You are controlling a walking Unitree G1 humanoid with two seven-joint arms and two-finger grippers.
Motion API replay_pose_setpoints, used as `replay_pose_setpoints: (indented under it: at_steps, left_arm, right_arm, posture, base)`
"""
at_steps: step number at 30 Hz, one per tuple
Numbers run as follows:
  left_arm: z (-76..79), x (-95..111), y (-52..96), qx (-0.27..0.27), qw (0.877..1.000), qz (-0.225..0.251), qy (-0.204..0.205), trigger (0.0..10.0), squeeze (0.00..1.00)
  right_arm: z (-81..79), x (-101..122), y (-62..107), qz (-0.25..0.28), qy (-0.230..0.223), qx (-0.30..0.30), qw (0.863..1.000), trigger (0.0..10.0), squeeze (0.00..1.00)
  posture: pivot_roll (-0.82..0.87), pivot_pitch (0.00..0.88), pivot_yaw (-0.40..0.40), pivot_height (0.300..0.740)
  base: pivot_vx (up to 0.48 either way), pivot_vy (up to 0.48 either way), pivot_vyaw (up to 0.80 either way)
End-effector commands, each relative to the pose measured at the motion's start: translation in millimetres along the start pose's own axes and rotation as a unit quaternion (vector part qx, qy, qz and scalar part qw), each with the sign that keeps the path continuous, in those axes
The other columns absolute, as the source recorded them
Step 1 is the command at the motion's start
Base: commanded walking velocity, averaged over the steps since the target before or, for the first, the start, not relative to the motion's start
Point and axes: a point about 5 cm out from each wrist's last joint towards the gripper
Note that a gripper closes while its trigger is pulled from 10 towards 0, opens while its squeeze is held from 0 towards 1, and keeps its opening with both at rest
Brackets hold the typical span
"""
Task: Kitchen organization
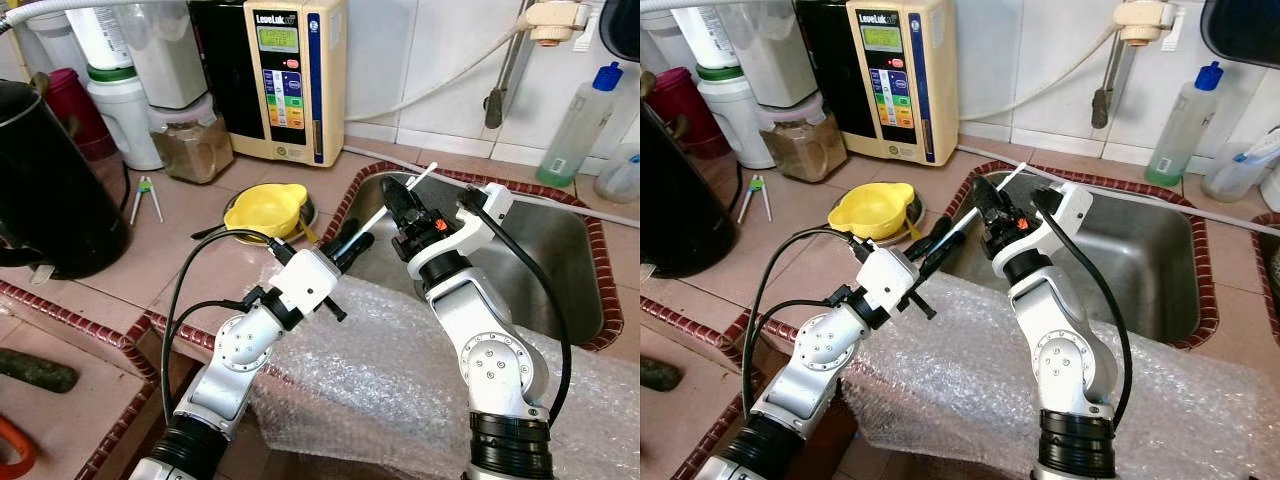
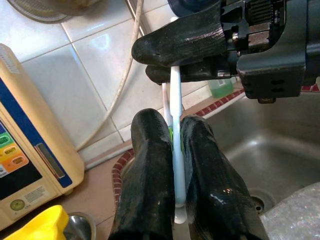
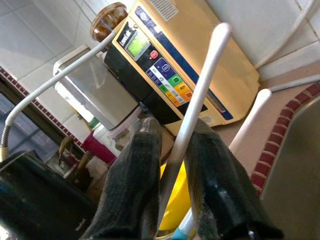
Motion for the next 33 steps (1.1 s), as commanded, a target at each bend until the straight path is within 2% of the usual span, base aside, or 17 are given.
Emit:
replay_pose_setpoints:
  at_steps: [1,2,3,4,5,6,7,8,9,13,22,23,26,28,29,31,33]
  left_arm:
    - [-1.5,4.9,-3.4,-0.002,1.000,0.011,-0.009,0.0,0.00]
    - [-2.0,4.5,-3.2,0.001,1.000,0.010,-0.012,0.5,0.00]
    - [-2.0,4.5,-3.2,0.001,1.000,0.010,-0.012,0.5,0.00]
    - [-2.5,4.1,-3.2,0.004,1.000,0.008,-0.017,2.5,0.00]
    - [-2.9,3.8,-3.2,0.005,1.000,0.007,-0.017,5.5,0.00]
    - [-3.1,3.6,-3.2,0.006,1.000,0.007,-0.016,5.5,0.00]
    - [-3.5,3.4,-3.2,0.008,1.000,0.007,-0.010,10.0,0.00]
    - [-3.9,3.3,-3.2,0.011,1.000,0.008,-0.003,10.0,0.00]
    - [-4.7,3.3,-3.4,0.012,1.000,0.008,0.003,10.0,1.00]
    - [-6.7,3.8,-4.3,0.010,1.000,0.004,0.020,10.0,1.00]
    - [-5.0,7.0,-2.6,-0.035,0.996,-0.010,0.084,10.0,1.00]
    - [-4.9,5.8,-0.8,-0.037,0.994,-0.019,0.097,10.0,1.00]
    - [-5.2,3.8,1.4,-0.038,0.993,-0.030,0.105,10.0,1.00]
    - [-2.5,-4.6,9.4,-0.056,0.985,-0.069,0.144,10.0,1.00]
    - [-1.2,-8.4,13.2,-0.067,0.983,-0.085,0.149,10.0,1.00]
    - [-1.2,-8.4,13.2,-0.067,0.983,-0.085,0.149,10.0,1.00]
    - [0.3,-16.0,19.8,-0.075,0.979,-0.112,0.154,10.0,1.00]
  right_arm:
    - [-1.6,-0.4,0.9,-0.003,-0.005,-0.001,1.000,0.0,0.00]
    - [-2.0,0.2,0.2,-0.001,-0.007,-0.001,1.000,0.0,0.00]
    - [-2.0,0.2,0.2,-0.001,-0.007,-0.001,1.000,0.0,0.00]
    - [-1.9,0.9,-0.2,0.000,-0.007,-0.001,1.000,0.0,0.00]
    - [-1.6,1.6,-0.3,0.001,-0.008,-0.002,1.000,0.0,0.00]
    - [-1.4,2.0,-0.4,0.002,-0.009,-0.003,1.000,0.0,0.00]
    - [-1.0,2.6,-0.3,0.004,-0.009,-0.004,1.000,0.0,0.00]
    - [-0.7,3.2,-0.2,0.005,-0.009,-0.005,1.000,0.0,0.00]
    - [-0.3,3.6,-0.3,0.006,-0.008,-0.006,1.000,0.0,0.00]
    - [2.9,7.2,-0.2,0.016,0.007,-0.023,1.000,0.0,0.00]
    - [23.4,26.4,-6.5,0.055,0.089,-0.096,0.990,0.0,0.00]
    - [30.9,30.5,-7.4,0.064,0.099,-0.129,0.985,0.0,0.00]
    - [38.2,33.5,-7.1,0.071,0.106,-0.159,0.979,0.0,0.00]
    - [55.0,33.3,-0.9,0.070,0.122,-0.224,0.964,0.0,0.00]
    - [61.8,31.9,2.8,0.062,0.142,-0.253,0.955,0.0,0.00]
    - [61.8,31.9,2.8,0.062,0.142,-0.253,0.955,0.0,0.00]
    - [73.2,28.8,10.2,0.051,0.171,-0.284,0.942,0.0,0.00]
  posture:
    - [-0.04,0.001,0.072,0.740]
    - [-0.04,0.000,0.071,0.740]
    - [-0.04,0.000,0.071,0.740]
    - [-0.03,0.000,0.071,0.740]
    - [-0.03,0.000,0.071,0.740]
    - [-0.03,0.000,0.071,0.740]
    - [-0.03,0.000,0.071,0.740]
    - [-0.03,0.000,0.071,0.740]
    - [-0.03,0.000,0.071,0.740]
    - [-0.03,0.000,0.069,0.740]
    - [-0.03,0.015,0.073,0.740]
    - [-0.02,0.016,0.074,0.740]
    - [-0.02,0.016,0.073,0.740]
    - [-0.01,0.017,0.076,0.740]
    - [-0.01,0.017,0.076,0.740]
    - [-0.01,0.017,0.076,0.740]
    - [-0.02,0.017,0.077,0.740]
  base:
    - [0.000,0.000,0.00]
    - [0.000,0.000,0.00]
    - [0.000,0.000,0.00]
    - [0.000,0.000,0.00]
    - [0.000,0.000,0.00]
    - [0.000,0.000,0.00]
    - [0.000,0.000,0.00]
    - [0.000,0.000,0.00]
    - [0.000,0.000,0.00]
    - [0.000,0.000,0.00]
    - [0.000,0.000,0.00]
    - [0.000,0.000,0.00]
    - [0.000,0.000,0.00]
    - [0.000,0.000,0.00]
    - [0.000,0.000,0.00]
    - [0.000,0.000,0.00]
    - [0.000,0.000,0.00]
Point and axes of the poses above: a point about 5 cm out from each wrist's last joint towards the gripper, its own y axis pointing back from the gripper into the wrist, its own x axis along the axis of the wrist's last joint, z = x × y, and after that the axes turned 14 degrees about y, right-handed
